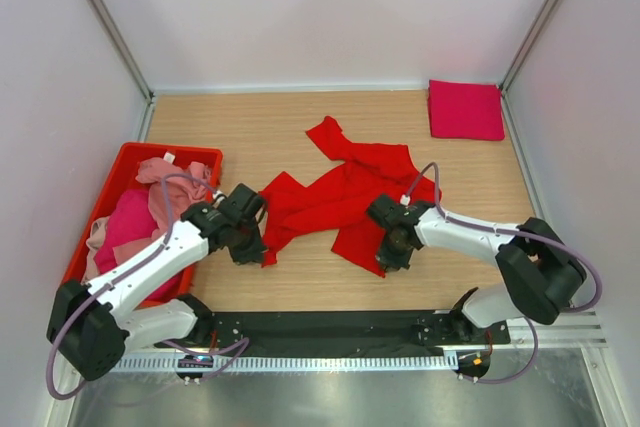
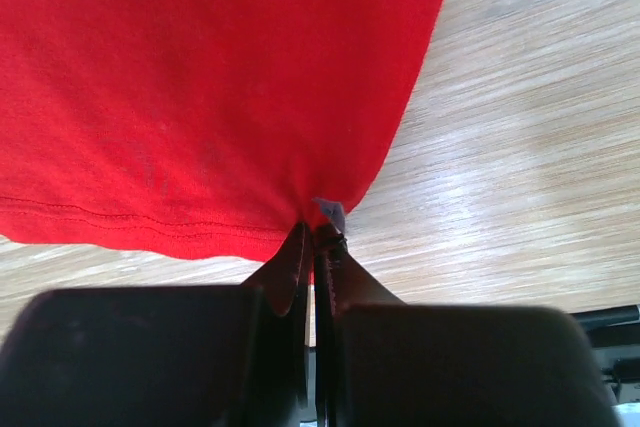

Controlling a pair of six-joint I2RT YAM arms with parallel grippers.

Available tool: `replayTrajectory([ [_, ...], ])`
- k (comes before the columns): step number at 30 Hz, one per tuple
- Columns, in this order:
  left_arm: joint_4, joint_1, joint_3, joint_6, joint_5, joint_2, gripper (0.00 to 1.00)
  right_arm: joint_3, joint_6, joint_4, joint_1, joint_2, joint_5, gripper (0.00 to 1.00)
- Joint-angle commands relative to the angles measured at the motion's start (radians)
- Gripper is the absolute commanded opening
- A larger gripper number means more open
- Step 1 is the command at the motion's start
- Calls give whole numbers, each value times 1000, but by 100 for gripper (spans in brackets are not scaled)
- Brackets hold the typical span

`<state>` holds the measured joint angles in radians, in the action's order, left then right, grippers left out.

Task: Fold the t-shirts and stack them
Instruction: Flatten the tshirt out

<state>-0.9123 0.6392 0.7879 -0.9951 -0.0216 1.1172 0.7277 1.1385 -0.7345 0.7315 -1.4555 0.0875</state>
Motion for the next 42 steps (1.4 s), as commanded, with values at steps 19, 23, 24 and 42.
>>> replayTrajectory([
  [19,-414,-6,686,311,-592,128,0,361,-551,-264,-480,356,989,1],
  [23,-444,-7,757,320,-669,132,0,423,-673,-191,-593,368,1011,1],
  [24,-447,-7,770,323,-682,132,0,456,-695,-178,-627,376,1012,1],
  [42,24,-9,1007,690,-609,-7,0,1124,-763,-2,-652,330,427,1],
])
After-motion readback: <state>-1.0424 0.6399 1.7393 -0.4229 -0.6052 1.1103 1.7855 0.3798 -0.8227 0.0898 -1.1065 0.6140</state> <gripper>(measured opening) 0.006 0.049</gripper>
